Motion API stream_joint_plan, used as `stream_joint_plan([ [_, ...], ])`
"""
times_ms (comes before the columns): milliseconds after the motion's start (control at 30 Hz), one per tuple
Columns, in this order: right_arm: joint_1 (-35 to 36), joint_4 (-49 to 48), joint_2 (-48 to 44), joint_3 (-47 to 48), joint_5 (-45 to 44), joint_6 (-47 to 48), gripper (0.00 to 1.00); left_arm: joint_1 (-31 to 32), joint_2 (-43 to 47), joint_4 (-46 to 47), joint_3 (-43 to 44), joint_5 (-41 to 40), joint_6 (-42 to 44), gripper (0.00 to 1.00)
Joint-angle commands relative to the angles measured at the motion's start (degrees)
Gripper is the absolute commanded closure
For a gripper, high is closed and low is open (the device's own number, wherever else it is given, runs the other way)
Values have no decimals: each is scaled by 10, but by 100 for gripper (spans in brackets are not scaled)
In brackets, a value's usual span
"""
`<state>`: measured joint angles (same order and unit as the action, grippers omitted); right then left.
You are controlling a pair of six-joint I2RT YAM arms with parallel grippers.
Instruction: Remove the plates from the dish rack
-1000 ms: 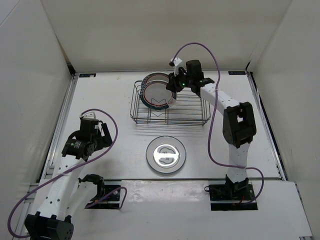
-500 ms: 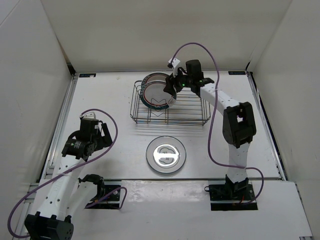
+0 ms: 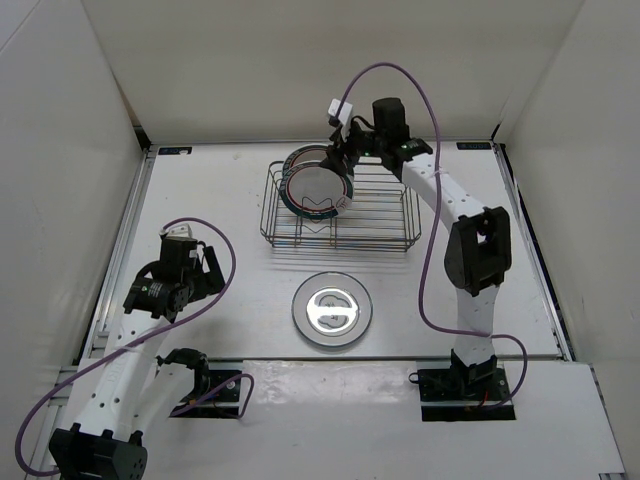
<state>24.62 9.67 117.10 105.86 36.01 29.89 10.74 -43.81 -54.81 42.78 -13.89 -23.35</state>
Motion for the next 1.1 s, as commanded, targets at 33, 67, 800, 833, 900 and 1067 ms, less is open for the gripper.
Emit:
stream_joint_plan([
  [33,4,43,21,62,31,80,22,2,1,13,-2,8,4,0],
  [67,4,51,23,65,31,82,24,2,3,14,-2,9,3,0],
  [800,17,52,66,67,44,85,50,2,-6,15,-2,13,5,0],
  [833,17,47,67,69,44,86,50,2,-6,13,-2,12,5,0],
  [900,17,44,66,66,42,83,50,2,-7,15,-2,12,5,0],
  [1067,18,28,61,60,43,83,56,2,-8,15,-2,14,5,0],
])
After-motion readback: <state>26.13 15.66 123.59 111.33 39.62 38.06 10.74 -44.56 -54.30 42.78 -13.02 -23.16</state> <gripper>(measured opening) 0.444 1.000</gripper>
